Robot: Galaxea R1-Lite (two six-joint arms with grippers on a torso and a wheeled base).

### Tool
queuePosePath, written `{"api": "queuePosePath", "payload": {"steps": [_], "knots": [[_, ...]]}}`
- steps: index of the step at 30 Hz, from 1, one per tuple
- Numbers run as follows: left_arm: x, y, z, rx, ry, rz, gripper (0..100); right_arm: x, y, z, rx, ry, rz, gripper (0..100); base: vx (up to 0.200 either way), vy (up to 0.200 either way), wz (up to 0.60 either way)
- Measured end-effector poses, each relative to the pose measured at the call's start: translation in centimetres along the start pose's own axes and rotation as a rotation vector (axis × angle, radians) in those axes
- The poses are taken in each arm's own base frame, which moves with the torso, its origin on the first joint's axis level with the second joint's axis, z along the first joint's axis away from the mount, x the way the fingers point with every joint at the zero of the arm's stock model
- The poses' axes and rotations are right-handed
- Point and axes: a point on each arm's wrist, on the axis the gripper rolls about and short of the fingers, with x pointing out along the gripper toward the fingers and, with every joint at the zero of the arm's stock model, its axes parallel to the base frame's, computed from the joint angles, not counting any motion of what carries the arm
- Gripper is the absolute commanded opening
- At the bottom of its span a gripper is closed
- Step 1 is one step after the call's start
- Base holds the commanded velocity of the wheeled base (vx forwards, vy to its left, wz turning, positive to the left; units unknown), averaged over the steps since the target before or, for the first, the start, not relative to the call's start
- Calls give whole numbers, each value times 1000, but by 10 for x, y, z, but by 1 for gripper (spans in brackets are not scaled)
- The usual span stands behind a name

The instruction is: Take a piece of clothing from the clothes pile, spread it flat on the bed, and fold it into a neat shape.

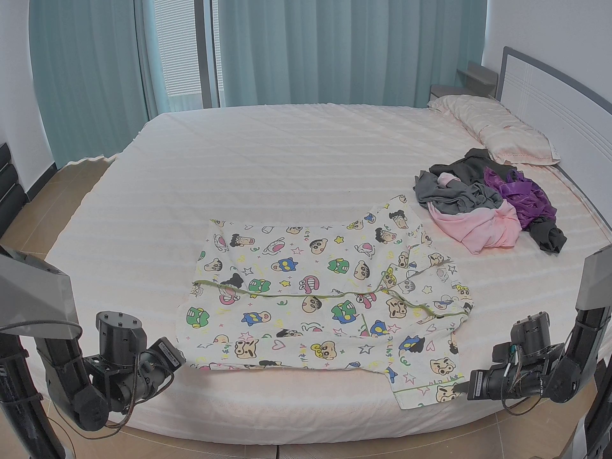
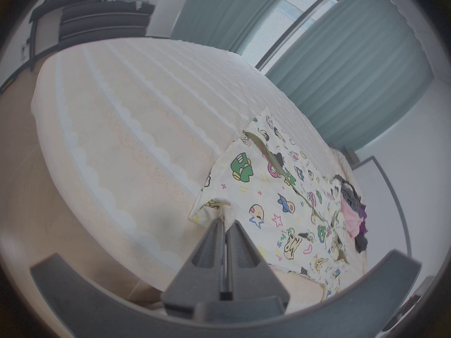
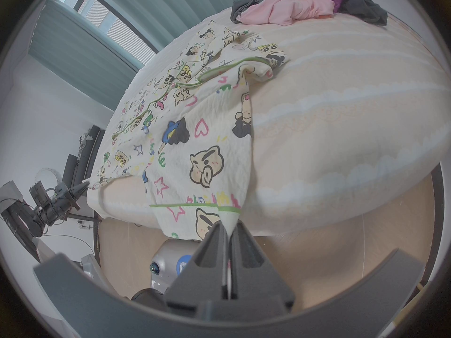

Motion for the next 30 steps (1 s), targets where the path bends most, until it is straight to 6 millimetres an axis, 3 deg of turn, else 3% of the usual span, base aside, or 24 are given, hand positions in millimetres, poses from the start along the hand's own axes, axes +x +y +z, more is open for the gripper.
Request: {"api": "queuePosePath", "payload": {"steps": [8,30], "knots": [[-19,10,-7,233,40,23,0,-19,-1,-12,-35,8,-6,0,0,0,0],[-29,29,-34,561,286,166,0,-49,1,-33,-146,149,-41,0,0,0,0]]}}
